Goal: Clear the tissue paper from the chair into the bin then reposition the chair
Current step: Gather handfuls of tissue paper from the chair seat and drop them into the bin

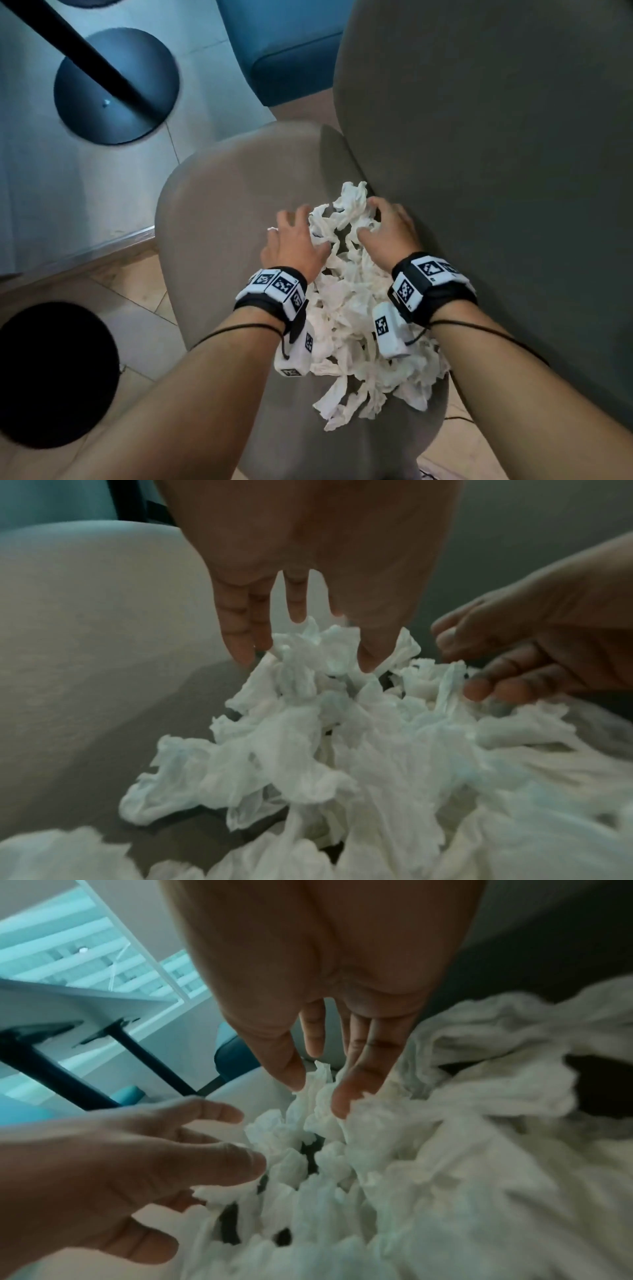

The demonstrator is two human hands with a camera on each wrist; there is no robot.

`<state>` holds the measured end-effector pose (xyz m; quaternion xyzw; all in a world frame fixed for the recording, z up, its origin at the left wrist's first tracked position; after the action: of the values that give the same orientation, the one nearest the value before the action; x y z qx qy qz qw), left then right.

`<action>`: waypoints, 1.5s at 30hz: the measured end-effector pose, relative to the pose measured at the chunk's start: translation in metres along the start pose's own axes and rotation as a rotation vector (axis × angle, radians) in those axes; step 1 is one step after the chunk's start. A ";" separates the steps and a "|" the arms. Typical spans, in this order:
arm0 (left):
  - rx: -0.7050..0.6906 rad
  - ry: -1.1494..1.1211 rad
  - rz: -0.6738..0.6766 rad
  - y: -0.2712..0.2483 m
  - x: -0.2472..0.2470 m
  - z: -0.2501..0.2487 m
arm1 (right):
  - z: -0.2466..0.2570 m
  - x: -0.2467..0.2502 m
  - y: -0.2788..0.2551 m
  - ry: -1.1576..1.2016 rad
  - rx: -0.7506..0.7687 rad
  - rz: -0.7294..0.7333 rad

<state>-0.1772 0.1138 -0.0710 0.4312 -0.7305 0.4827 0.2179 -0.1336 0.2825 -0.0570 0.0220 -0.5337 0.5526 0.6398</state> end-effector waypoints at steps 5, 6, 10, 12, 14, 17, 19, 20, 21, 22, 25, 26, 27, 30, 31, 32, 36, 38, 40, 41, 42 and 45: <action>-0.086 0.079 0.062 0.017 -0.019 -0.009 | -0.005 -0.019 0.024 -0.016 0.003 0.083; -0.092 0.061 0.065 0.019 -0.020 -0.008 | -0.007 -0.019 0.025 -0.011 0.012 0.065; -0.052 -0.092 0.043 0.021 -0.014 0.000 | -0.014 -0.018 0.022 -0.004 0.026 0.019; -0.041 -0.178 -0.036 0.018 -0.005 0.005 | -0.020 -0.014 0.018 0.016 -0.002 -0.015; -0.016 -0.264 -0.120 0.010 0.008 0.010 | -0.025 -0.006 0.012 0.065 -0.016 -0.077; 0.042 -0.398 -0.215 -0.007 0.024 0.016 | -0.029 0.009 -0.003 0.143 -0.040 -0.169; 0.065 -0.475 -0.269 -0.020 0.033 0.020 | -0.030 0.017 -0.015 0.172 -0.052 -0.191; 0.068 -0.494 -0.288 -0.025 0.036 0.024 | -0.030 0.019 -0.020 0.185 -0.052 -0.192; 0.073 -0.507 -0.296 -0.029 0.038 0.027 | -0.031 0.020 -0.025 0.200 -0.045 -0.191; 0.070 -0.517 -0.305 -0.034 0.041 0.030 | -0.032 0.021 -0.029 0.224 -0.039 -0.182; 0.069 -0.598 -0.330 -0.047 0.048 0.040 | -0.033 0.024 -0.042 0.309 0.005 -0.153; 0.087 -0.651 -0.330 -0.051 0.050 0.044 | -0.033 0.027 -0.046 0.299 0.027 -0.160; 0.104 -0.704 -0.329 -0.056 0.050 0.047 | -0.034 0.028 -0.051 0.289 0.030 -0.156; 0.142 -0.796 -0.311 -0.068 0.050 0.054 | -0.040 0.029 -0.061 0.370 -0.009 -0.106; 0.158 -0.821 -0.319 -0.071 0.050 0.059 | -0.042 0.029 -0.064 0.386 -0.025 -0.101; 0.176 -0.850 -0.334 -0.073 0.050 0.063 | -0.044 0.030 -0.066 0.383 -0.042 -0.107; 0.202 -0.952 -0.366 -0.086 0.052 0.077 | -0.046 0.032 -0.072 0.464 -0.121 -0.161; 0.216 -0.974 -0.324 -0.093 0.050 0.083 | -0.045 0.031 -0.076 0.509 -0.142 -0.155; 0.207 -0.970 -0.284 -0.100 0.048 0.090 | -0.044 0.030 -0.081 0.505 -0.133 -0.146; 0.199 -0.947 -0.274 -0.103 0.048 0.093 | -0.044 0.029 -0.084 0.488 -0.121 -0.137; 0.199 -0.925 -0.269 -0.106 0.047 0.097 | -0.043 0.027 -0.087 0.466 -0.118 -0.127; 0.261 -0.938 -0.273 -0.119 0.041 0.116 | -0.038 0.022 -0.095 0.395 -0.111 -0.089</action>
<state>-0.0881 -0.0264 -0.0305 0.7168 -0.6203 0.2914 -0.1283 -0.0430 0.2841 -0.0048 -0.0982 -0.4260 0.4872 0.7560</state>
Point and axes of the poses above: each hand's wrist, its own y-axis towards the middle knuckle, its own x-axis out of the back of the hand, z = x × y, the point moved 6 cm from there along y, towards the middle knuckle, and after that the axes turned 9 degrees about -y, right-handed, at the moved point
